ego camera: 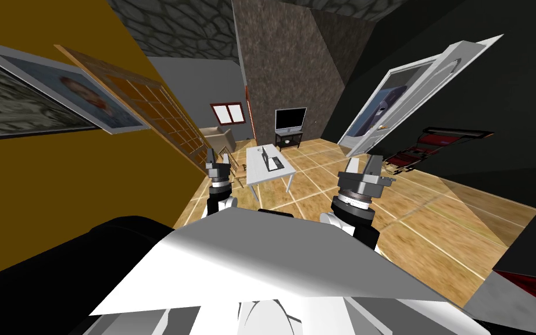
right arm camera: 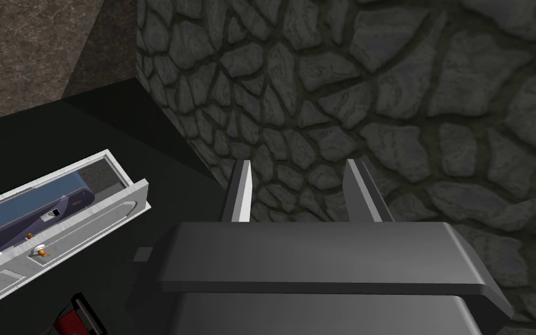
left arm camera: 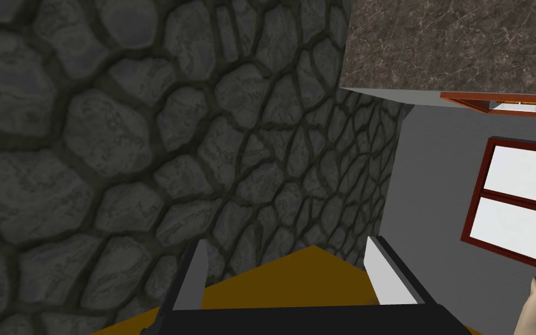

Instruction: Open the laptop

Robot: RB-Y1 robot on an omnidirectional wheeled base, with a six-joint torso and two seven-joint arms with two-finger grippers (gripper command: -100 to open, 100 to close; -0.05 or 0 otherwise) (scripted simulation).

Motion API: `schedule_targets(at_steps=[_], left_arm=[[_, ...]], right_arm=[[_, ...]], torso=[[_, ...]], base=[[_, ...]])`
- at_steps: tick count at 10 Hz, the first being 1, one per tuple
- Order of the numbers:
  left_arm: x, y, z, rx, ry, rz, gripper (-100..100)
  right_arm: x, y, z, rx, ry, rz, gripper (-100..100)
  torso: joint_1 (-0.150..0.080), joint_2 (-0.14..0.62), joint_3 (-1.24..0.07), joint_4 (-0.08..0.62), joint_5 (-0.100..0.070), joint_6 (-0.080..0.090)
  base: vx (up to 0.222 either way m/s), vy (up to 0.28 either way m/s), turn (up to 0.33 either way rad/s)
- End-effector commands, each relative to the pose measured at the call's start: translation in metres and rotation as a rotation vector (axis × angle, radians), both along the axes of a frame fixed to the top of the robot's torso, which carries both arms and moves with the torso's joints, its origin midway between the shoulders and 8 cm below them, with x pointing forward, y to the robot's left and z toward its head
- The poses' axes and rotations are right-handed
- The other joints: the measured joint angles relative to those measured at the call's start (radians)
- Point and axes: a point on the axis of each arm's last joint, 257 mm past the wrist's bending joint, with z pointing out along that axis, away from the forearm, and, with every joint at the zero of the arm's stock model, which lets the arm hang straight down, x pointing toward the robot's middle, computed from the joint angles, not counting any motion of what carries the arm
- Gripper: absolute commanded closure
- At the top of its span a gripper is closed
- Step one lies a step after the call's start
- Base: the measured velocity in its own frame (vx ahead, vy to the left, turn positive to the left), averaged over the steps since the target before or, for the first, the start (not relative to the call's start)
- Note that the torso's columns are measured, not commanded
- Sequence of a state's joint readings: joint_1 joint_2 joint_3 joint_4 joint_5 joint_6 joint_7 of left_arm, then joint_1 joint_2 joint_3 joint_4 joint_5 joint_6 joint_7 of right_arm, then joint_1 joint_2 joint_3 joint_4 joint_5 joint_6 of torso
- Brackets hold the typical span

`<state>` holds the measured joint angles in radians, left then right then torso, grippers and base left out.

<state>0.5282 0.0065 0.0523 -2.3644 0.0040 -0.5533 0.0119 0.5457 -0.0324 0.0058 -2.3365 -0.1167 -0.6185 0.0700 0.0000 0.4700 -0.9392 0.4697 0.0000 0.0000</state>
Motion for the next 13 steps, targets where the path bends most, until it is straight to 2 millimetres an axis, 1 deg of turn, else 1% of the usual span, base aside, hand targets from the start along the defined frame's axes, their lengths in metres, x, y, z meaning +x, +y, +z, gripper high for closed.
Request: schedule_targets(at_steps=[1, 2, 3, 4, 5, 8, 13], left_arm=[[0.0, 0.0, 0.0, 0.0, 0.0, 0.0, 0], [0.0, 0.0, 0.0, 0.0, 0.0, 0.0, 0], [0.003, -0.002, -0.002, 0.018, 0.013, -0.014, -100], [0.005, -0.002, -0.003, 0.028, 0.025, -0.023, -100], [0.008, -0.001, -0.005, 0.035, 0.04, -0.031, -100], [0.018, 0.007, -0.015, 0.032, 0.094, -0.047, -100], [0.037, 0.034, -0.036, -0.039, 0.198, -0.048, -100]], right_arm=[[0.0, 0.0, 0.0, 0.0, 0.0, 0.0, 0], [0.0, 0.0, 0.0, 0.0, 0.0, 0.0, 0], [0.0, 0.0, 0.0, 0.0, 0.0, 0.0, 0], [0.0, 0.0, 0.0, 0.0, 0.0, 0.0, 0], [0.0, 0.0, 0.0, 0.0, 0.001, 0.0, 0], [0.0, 0.0, 0.0, 0.0, 0.001, 0.0, 0], [0.0, 0.0, 0.0, 0.0, 0.001, 0.0, 0]], torso=[[0.0, 0.074, -0.148, 0.074, 0.0, 0.0], [0.0, 0.148, -0.295, 0.148, 0.0, 0.0], [0.0, 0.221, -0.443, 0.221, 0.0, 0.0], [-0.001, 0.255, -0.512, 0.254, 0.0, 0.0], [-0.001, 0.263, -0.532, 0.264, 0.0, 0.0], [-0.001, 0.267, -0.538, 0.268, 0.0, 0.0], [0.0, 0.268, -0.537, 0.268, 0.0, 0.0]], base=[[0.0, 0.0, 0.0], [0.0, 0.0, 0.0], [0.016, -0.014, 0.001], [0.03, -0.038, 0.003], [0.048, -0.043, 0.004], [0.073, -0.064, 0.004], [0.093, -0.095, 0.007]])
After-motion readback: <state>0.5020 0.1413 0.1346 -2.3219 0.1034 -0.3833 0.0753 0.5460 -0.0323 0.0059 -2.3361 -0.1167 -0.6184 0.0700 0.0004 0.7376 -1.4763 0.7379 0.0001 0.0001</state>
